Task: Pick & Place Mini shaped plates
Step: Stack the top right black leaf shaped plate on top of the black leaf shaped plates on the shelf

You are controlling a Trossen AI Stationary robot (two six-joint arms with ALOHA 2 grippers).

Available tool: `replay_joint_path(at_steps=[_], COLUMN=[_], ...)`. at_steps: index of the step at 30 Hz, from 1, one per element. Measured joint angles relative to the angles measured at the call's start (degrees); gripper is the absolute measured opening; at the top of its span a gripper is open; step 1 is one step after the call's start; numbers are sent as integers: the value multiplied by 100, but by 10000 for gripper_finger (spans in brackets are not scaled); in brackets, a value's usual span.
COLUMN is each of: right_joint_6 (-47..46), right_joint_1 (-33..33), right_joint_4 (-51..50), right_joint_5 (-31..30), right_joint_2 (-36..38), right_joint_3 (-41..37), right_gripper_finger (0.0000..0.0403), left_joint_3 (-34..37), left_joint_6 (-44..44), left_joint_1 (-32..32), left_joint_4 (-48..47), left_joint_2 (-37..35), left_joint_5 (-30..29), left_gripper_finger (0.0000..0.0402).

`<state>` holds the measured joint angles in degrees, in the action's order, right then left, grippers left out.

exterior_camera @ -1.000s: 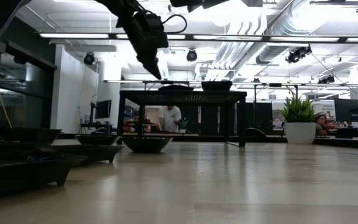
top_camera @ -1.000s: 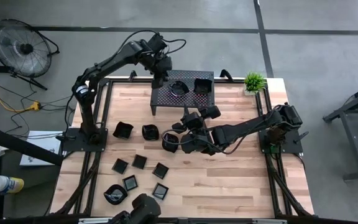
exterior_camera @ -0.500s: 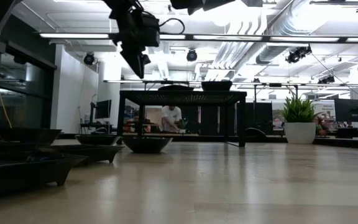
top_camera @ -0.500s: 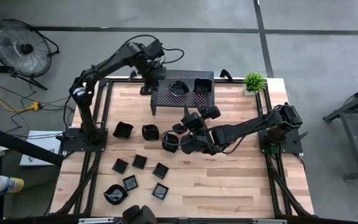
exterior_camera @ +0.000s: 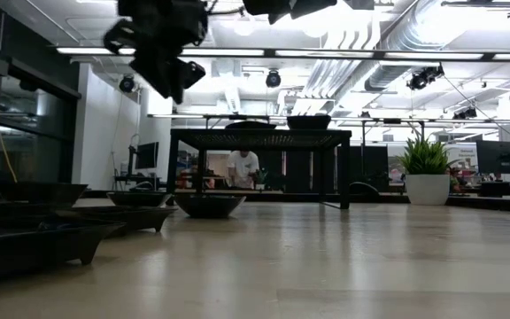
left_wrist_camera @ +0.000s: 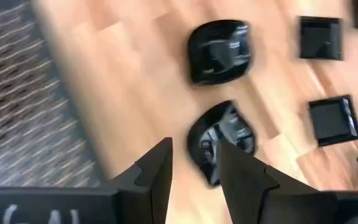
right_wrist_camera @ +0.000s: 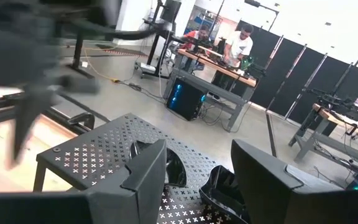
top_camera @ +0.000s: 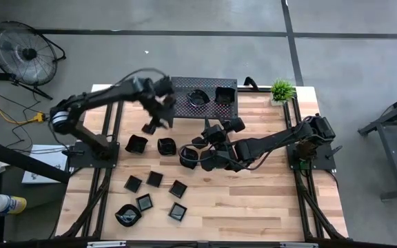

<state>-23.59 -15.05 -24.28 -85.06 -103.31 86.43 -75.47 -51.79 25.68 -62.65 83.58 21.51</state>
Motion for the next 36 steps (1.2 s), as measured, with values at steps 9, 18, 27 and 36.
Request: replay_joint_path(at_steps=[9,18,27,36], right_joint_6=[-101,-563,-3058,-1570], right_joint_1=[2,2,-102,-349], right_joint_4=[-12,-752,-3772,-2728], right_joint_5=[23,312,1703,3579], right_joint_2=[0,153,638,866], right_joint_3=[-2,-2,-90,-1152], right_gripper_finger=[177,177,177,177], left_joint_3=[1917,2903,3124,3130], left_joint_6=[-168,-1071,-1519,-1972], left_joint_1=[-1489,-2911,-3246,-3244], left_joint_4=[1469,3277,4462,4755], left_joint_2=[-905,-857,-792,-24], left_joint_5=[-25,-1305,-1899,-1892], left_gripper_finger=[122,122,122,122])
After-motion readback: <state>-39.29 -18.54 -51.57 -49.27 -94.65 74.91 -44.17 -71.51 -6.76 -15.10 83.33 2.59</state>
